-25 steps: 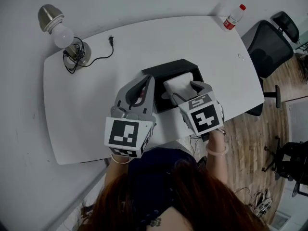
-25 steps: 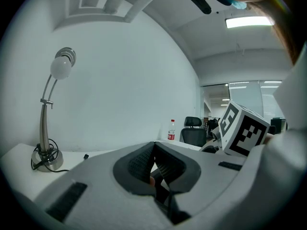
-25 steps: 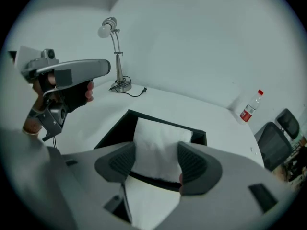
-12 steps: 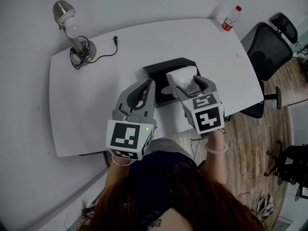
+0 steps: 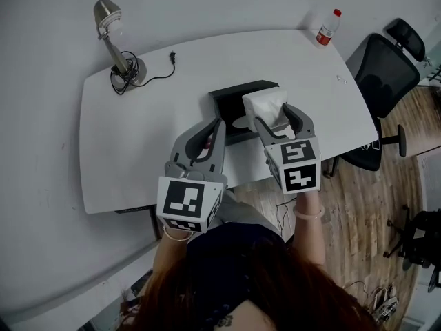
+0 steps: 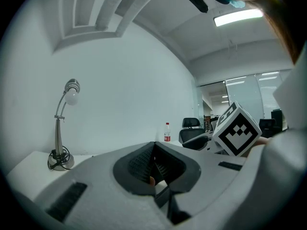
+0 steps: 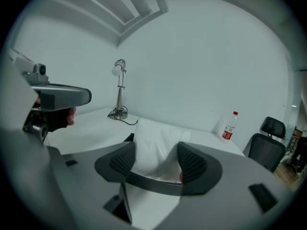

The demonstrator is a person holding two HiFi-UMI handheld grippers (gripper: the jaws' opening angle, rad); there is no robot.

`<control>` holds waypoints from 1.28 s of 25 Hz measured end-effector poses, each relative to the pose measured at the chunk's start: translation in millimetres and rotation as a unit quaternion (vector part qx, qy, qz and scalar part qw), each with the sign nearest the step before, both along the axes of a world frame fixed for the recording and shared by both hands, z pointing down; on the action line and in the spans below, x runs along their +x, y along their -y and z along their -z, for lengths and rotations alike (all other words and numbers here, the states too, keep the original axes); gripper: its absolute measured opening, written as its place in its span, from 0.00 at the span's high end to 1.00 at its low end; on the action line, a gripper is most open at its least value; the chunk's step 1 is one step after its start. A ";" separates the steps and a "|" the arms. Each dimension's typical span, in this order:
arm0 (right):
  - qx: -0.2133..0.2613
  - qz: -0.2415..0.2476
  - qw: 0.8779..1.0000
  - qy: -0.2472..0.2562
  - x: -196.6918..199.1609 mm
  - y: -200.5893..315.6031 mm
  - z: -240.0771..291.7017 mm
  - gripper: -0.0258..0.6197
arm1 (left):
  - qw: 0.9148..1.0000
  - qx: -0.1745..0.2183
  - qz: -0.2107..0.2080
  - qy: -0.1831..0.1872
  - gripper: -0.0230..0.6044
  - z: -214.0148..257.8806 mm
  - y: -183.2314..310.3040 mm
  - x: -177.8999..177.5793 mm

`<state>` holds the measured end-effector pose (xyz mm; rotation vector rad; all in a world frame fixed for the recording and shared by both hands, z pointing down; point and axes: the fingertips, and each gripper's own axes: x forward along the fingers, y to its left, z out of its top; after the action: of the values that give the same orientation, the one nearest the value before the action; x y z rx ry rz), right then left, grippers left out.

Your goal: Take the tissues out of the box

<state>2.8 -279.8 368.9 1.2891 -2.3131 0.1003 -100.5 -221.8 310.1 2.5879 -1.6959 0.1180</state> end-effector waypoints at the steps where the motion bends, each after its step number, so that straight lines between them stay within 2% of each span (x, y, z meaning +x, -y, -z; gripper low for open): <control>1: 0.005 0.001 1.000 0.002 0.7 -3.4 2.0 0.50 | 1.000 0.002 0.002 0.001 0.93 1.2 -4.0 0.7; 6: 0.031 0.006 0.999 0.026 0.5 -18.9 10.5 0.50 | 1.000 0.009 0.010 0.004 0.93 6.1 -23.1 3.2; 17: 0.080 0.011 0.996 0.034 -0.7 -54.0 27.7 0.50 | 0.999 0.027 0.031 0.005 0.93 13.4 -60.1 1.4; 32: 0.127 0.015 0.991 0.047 -5.1 -83.5 51.1 0.50 | 0.999 0.031 0.042 0.003 0.93 17.6 -79.5 -3.0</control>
<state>-2.2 -196.3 317.7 1.3976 -2.4870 -0.1505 -103.4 -142.3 292.5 2.5560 -1.8368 0.0698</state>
